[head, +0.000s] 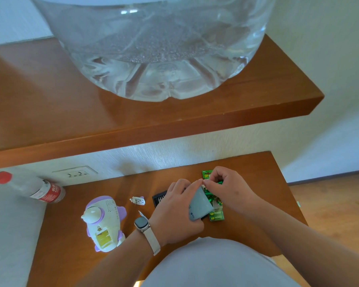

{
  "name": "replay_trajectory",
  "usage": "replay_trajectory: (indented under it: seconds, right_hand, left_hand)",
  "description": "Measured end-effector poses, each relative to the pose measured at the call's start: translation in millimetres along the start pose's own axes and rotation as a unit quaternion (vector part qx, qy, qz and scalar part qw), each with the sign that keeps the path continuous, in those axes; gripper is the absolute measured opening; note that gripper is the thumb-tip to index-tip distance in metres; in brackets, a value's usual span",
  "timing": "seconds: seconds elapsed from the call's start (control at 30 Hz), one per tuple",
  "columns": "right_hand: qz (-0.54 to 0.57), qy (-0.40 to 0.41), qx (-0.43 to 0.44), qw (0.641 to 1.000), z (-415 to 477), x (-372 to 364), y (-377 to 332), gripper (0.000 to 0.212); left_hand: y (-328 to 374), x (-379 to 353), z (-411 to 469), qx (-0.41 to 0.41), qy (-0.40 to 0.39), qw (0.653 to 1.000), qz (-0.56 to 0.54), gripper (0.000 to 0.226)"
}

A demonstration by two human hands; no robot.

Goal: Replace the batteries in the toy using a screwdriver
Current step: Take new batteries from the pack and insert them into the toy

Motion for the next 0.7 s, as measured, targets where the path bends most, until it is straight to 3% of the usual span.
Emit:
replay_trajectory:
  seconds: [0.37, 0.57, 0.7]
  right_hand:
    - [0.04, -0.027, 0.001, 0.999, -3.1, 0.4, 0.2, 0.035]
    - [0.048, -0.036, -0.001, 0.998, -1.1, 2.6, -1.5, 0.033]
    - [0.006, -0.05, 0.021, 0.999, 0.1, 4.1, -2.8, 0.022]
  left_hand:
    - [2.8, 3.8, -1.4, -0.005, 0.0, 1.0, -0.006, 0.091]
    - [2.9, 7.8, -2.1, -0.006, 0.013, 1.0, -0.018, 0.089]
    - [3.9, 12.1, -0.9, -0.025, 0.024, 0.999, -0.014, 0.085]
Point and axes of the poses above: each hand's wrist, its own z-axis towards the middle knuckle, its own x-axis out of the back of the hand, y = z × x, the point moved 1 cm from there along z, towards the middle knuckle, and after that the axes turned 2 degrees about -z, right-handed, at the moved point
